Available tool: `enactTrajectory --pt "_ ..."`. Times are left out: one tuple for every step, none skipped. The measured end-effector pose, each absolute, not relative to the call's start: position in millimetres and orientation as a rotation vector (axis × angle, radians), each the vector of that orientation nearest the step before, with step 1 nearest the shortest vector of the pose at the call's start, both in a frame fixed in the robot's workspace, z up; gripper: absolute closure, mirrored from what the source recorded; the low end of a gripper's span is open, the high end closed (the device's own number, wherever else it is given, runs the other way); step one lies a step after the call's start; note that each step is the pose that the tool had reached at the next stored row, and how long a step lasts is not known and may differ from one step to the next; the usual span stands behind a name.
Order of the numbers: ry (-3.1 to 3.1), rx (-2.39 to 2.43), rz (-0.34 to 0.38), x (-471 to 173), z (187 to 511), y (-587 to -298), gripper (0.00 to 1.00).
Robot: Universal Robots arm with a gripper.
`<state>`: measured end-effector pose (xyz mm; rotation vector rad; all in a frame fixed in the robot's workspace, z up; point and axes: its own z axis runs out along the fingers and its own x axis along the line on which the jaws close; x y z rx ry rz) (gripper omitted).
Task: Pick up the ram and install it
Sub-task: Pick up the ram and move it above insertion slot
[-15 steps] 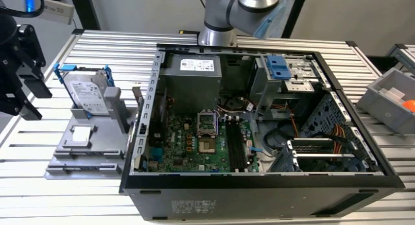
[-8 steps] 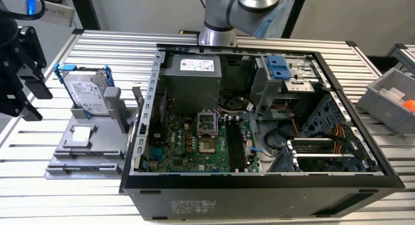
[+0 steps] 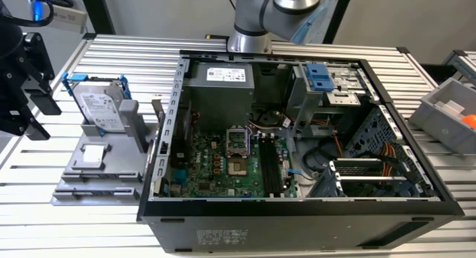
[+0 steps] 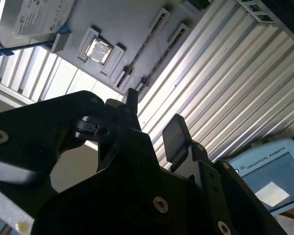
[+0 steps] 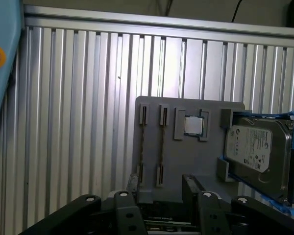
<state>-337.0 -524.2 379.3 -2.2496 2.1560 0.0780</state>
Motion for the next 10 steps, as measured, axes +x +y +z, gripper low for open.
enactTrajectory --pt "2.156 -2.250 0.078 -337.0 379.2 -524.2 0.00" --pt "2.156 -2.249 0.078 -337.0 379.1 -524.2 0.00" --pt "2.156 -2.249 0.078 -337.0 378.9 -524.2 0.00" --pt "2.156 -2.249 0.078 -337.0 378.2 -524.2 0.00" --pt "2.156 -2.249 0.078 -337.0 377.6 -524.2 0.00" --pt "2.156 -2.249 0.078 -337.0 376.8 -524.2 0.00" --pt "2.156 -2.249 0.078 -337.0 376.1 -524.2 0.00" --pt "2.156 -2.250 0.078 -337.0 375.3 -524.2 0.00" --pt "2.156 -2.249 0.078 -337.0 374.6 -524.2 0.00" --pt "2.156 -2.250 0.078 -337.0 373.9 -524.2 0.00"
